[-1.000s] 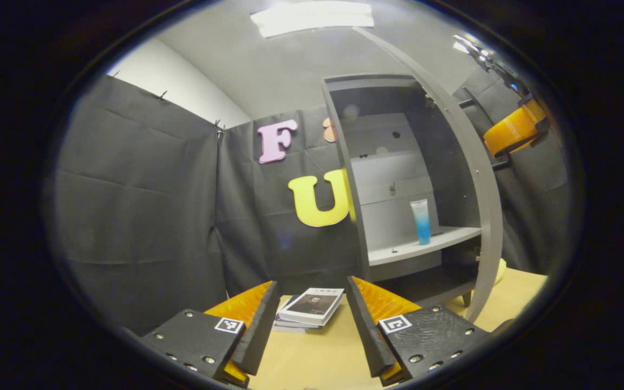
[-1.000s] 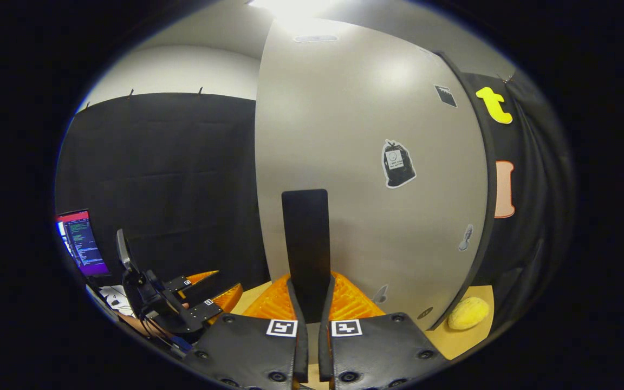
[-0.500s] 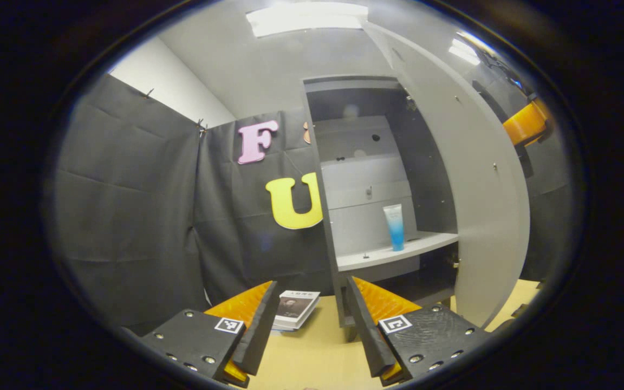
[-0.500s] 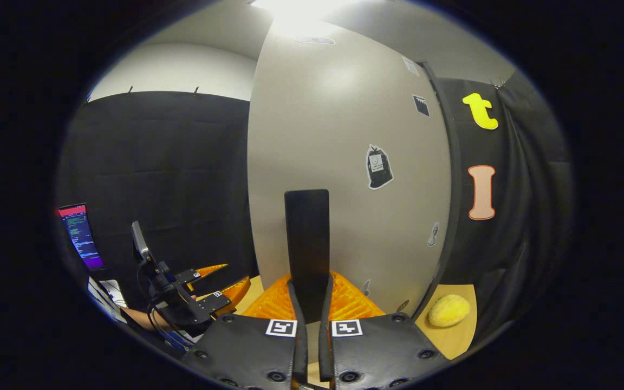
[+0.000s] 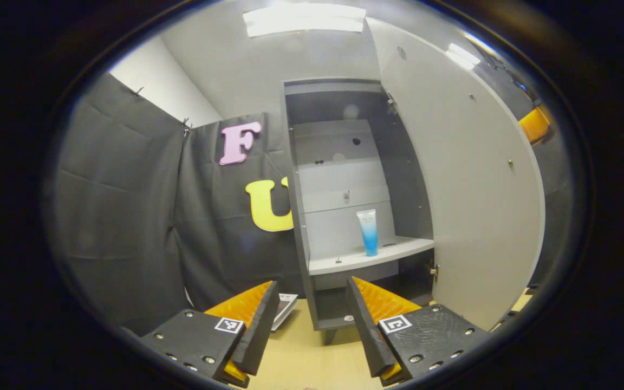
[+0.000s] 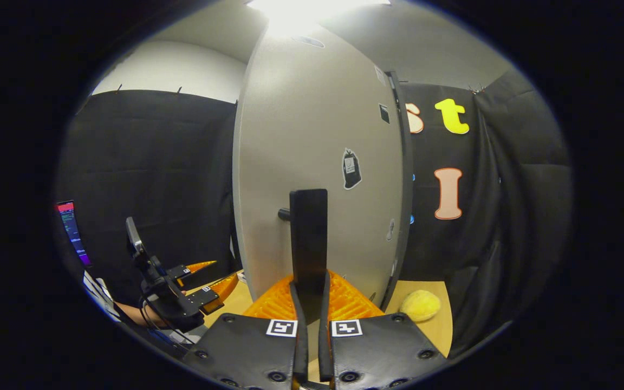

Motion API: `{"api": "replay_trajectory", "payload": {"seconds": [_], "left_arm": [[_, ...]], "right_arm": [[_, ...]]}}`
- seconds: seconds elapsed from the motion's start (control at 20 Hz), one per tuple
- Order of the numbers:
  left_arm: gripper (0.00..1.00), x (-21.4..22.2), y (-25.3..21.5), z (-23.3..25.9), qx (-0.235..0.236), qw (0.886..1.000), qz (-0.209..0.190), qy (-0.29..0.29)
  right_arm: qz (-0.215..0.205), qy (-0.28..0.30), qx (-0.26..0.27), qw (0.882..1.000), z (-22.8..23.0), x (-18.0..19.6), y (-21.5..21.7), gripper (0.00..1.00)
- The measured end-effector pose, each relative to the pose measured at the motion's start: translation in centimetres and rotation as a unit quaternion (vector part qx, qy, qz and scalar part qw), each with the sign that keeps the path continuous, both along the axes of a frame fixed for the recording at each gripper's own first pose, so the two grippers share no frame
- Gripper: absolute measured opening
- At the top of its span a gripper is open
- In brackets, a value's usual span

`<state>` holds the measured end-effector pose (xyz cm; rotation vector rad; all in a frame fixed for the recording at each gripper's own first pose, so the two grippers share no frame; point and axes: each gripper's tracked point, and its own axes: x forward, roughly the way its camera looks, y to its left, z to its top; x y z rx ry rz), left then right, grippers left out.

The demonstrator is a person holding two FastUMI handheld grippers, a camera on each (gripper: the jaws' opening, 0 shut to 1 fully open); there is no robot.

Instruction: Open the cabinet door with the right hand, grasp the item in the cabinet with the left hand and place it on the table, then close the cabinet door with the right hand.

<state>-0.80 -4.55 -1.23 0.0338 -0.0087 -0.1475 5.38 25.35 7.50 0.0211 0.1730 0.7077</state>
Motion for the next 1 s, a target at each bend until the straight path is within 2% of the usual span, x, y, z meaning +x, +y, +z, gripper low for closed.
{"api": "replay_trajectory", "payload": {"seconds": [0.15,0.25,0.3,0.35,0.4,0.65,0.7,0.8,0.85,0.9,1.0], "left_arm": [[0.75,-0.4,-1.0,-0.2,-0.003,1.000,-0.007,0.002],[0.75,-0.6,-1.6,0.1,-0.008,1.000,-0.010,0.000],[0.75,-0.7,-1.8,0.3,-0.008,1.000,-0.011,0.000],[0.75,-0.8,-2.0,0.2,-0.007,1.000,-0.012,0.000],[0.75,-0.8,-2.3,0.2,-0.007,1.000,-0.013,0.001],[0.75,-1.1,-3.7,0.2,-0.004,1.000,-0.018,0.002],[0.75,-1.1,-4.0,0.3,-0.003,1.000,-0.019,0.002],[0.75,-1.1,-4.5,0.1,-0.003,1.000,-0.021,0.004],[0.75,-1.0,-5.0,0.1,-0.004,1.000,-0.022,0.005],[0.75,-1.1,-5.4,0.0,-0.003,1.000,-0.024,0.005],[0.76,-0.9,-6.3,0.1,-0.002,1.000,-0.030,0.001]], "right_arm": [[-0.027,-0.004,-0.005,1.000,0.0,0.5,-1.3,0.05],[-0.041,-0.006,-0.005,0.999,-0.1,1.1,-2.4,0.05],[-0.049,-0.005,-0.003,0.999,-0.2,1.3,-2.8,0.08],[-0.057,-0.007,-0.001,0.998,-0.2,1.5,-3.3,0.05],[-0.066,-0.009,0.000,0.998,-0.2,1.6,-3.7,0.08],[-0.105,-0.016,0.002,0.994,-0.2,2.6,-6.0,0.08],[-0.114,-0.016,0.004,0.993,-0.3,3.0,-6.5,0.05],[-0.130,-0.014,0.012,0.991,-0.4,3.4,-7.6,0.04],[-0.137,-0.011,0.017,0.990,-0.4,3.5,-8.1,0.04],[-0.142,-0.008,0.020,0.990,-0.7,3.5,-8.2,0.08],[-0.136,-0.001,0.032,0.990,-1.0,3.1,-8.1,0.07]]}}
